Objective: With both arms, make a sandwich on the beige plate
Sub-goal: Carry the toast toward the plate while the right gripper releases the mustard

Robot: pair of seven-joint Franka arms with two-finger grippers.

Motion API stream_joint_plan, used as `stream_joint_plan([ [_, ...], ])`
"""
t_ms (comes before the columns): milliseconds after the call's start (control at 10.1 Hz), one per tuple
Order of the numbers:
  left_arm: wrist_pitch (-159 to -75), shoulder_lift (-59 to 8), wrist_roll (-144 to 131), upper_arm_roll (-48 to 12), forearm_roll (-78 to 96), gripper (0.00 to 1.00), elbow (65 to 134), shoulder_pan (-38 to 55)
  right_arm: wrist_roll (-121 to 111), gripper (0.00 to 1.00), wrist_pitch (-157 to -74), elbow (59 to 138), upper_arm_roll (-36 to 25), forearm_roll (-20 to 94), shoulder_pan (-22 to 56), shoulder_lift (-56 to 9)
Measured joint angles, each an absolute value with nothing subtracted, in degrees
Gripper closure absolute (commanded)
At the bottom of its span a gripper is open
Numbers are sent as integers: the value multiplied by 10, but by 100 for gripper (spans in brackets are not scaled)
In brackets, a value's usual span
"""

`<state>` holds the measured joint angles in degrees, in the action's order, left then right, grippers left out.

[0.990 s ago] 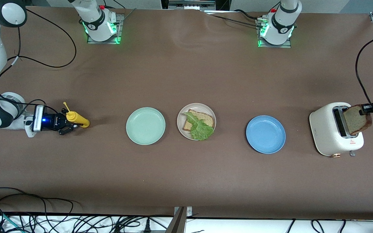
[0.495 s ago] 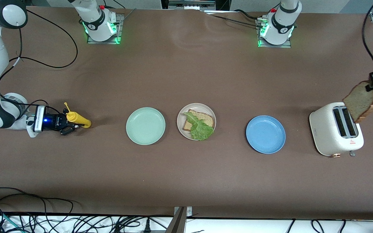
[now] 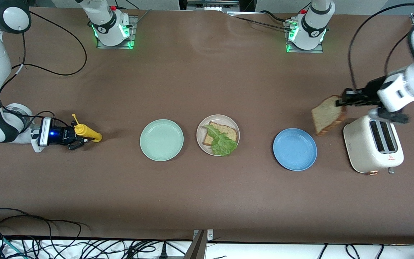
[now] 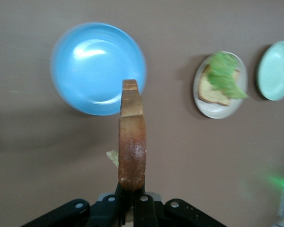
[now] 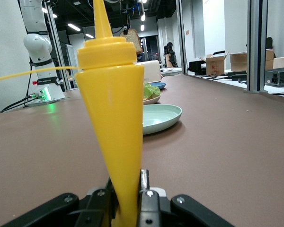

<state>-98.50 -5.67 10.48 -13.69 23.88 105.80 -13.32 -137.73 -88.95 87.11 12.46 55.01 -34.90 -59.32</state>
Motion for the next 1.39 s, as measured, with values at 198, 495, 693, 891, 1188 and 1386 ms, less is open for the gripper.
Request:
stream_joint_plan([
  [198, -989, -92, 105, -171, 342, 100, 1058, -118, -1377, 51, -889, 871, 125, 551, -349, -594],
  [495, -996, -144, 106, -177, 496, 100, 1058, -57, -1377, 30, -886, 870, 125, 553, -349, -594],
  [693, -1019, -174, 107, -179, 541, 100, 1057, -15, -1375, 11, -886, 870, 125, 553, -350, -594],
  [891, -1053, -197, 107, -180, 560, 100, 1054, 23, -1368, 0, -885, 869, 125, 553, -351, -594],
  [1188, -1115, -238, 107, -179, 587, 100, 1039, 50, -1352, 0, -874, 866, 118, 549, -374, -594],
  [1386, -1146, -284, 107, -178, 588, 100, 1002, 67, -1330, 0, -850, 849, 100, 534, -383, -593],
])
